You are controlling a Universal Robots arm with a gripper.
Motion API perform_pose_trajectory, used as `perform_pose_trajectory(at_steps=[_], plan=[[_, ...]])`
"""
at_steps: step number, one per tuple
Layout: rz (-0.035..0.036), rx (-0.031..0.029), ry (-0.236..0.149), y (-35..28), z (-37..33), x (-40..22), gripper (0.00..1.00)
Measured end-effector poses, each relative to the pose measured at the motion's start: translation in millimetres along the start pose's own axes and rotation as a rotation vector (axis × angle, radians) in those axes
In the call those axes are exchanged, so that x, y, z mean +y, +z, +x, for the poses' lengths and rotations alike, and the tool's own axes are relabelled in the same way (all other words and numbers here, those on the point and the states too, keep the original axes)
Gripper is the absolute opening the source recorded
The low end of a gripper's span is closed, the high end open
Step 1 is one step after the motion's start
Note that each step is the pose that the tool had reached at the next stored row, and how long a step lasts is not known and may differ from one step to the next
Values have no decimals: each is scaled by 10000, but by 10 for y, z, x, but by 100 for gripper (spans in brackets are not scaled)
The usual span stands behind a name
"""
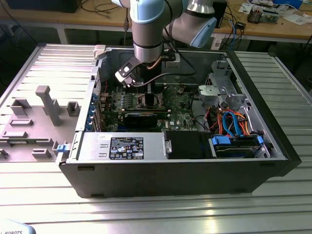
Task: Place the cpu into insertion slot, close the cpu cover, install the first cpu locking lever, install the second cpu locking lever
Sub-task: 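Place the cpu into insertion slot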
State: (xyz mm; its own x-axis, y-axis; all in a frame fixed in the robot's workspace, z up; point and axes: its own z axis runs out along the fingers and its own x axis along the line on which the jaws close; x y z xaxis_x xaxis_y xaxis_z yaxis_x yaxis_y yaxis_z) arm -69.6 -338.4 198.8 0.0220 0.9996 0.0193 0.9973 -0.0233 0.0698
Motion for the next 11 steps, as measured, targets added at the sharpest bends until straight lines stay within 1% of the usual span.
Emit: perform_pose_trajectory(at_steps=[5,7,8,9,10,11], plan=[[1,-2,7,-88,1,6,61],[2,-1,7,-115,2,9,60],[3,-2,8,-123,2,9,53],[5,-1,8,-133,2,11,53],[16,-1,8,-162,3,14,41],[25,-2,8,-184,3,16,41]])
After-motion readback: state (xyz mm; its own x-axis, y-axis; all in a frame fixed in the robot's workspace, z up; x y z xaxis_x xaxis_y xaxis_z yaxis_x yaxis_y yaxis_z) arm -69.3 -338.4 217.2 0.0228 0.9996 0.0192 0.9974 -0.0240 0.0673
